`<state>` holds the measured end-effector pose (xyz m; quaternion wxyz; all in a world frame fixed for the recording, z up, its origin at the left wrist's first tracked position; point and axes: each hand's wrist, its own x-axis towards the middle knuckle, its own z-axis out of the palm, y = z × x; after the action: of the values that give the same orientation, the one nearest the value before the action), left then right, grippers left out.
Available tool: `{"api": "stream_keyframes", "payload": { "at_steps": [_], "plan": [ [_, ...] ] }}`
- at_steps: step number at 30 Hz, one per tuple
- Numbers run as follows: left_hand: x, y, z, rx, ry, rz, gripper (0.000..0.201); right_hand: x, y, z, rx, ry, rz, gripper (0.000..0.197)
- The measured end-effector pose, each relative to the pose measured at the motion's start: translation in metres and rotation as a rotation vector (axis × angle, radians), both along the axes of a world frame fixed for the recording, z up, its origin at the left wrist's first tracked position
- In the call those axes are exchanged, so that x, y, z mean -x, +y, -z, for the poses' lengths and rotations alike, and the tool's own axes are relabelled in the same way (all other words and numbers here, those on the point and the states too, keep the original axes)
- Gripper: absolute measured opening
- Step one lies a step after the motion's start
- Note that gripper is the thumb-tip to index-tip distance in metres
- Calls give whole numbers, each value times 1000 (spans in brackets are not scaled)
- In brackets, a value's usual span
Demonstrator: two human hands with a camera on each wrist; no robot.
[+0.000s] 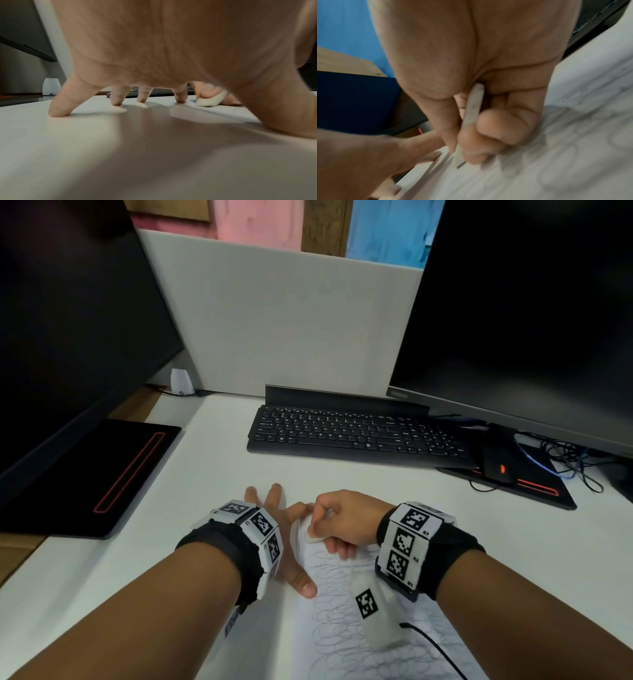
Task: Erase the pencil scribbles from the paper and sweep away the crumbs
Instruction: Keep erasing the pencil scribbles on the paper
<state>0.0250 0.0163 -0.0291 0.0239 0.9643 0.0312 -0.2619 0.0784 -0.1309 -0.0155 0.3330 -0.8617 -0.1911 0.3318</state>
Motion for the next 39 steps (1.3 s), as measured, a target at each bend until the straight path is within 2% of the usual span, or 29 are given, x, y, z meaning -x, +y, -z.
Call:
{"api": "stream_keyframes", "payload": {
  "at_steps": [3,6,10,15,18,20,22,26,30,33,37,39],
  "plan": [
    [2,0,-1,-1,-7,-1,130,-5,-2,-1,-13,-37,53,11],
    [0,0,-1,-16,21,-12,129,0,0,-2,20,-22,-39,11],
    [0,-1,-3,-9,13,-3,131,-6,-1,-2,47,-106,21,10],
    [-4,-2,4,-42,23,4,133,5,1,1,11,-68,-76,11],
    [-3,-2,2,-27,22,-5,130,-2,0,0,29,-130,-17,11],
    [-2,-2,1,-30,24,-4,131,-3,2,-1,77,-175,-72,11],
    [-3,-2,2,-38,26,1,133,1,2,-1,76,-147,-129,10],
    [0,-1,1,-9,7,-10,129,-5,-3,-1,51,-137,-30,12],
    [-1,-2,1,-32,22,-10,130,-1,-2,0,41,-90,-104,12],
    [-1,0,3,-15,-1,1,132,-8,-6,-2,32,-116,-31,11],
    [-2,-2,2,-41,7,-1,128,-3,-4,-2,82,-106,-148,12],
    [-2,-3,3,-47,4,4,130,-4,-5,-2,62,-75,-113,11]
  ]
}}
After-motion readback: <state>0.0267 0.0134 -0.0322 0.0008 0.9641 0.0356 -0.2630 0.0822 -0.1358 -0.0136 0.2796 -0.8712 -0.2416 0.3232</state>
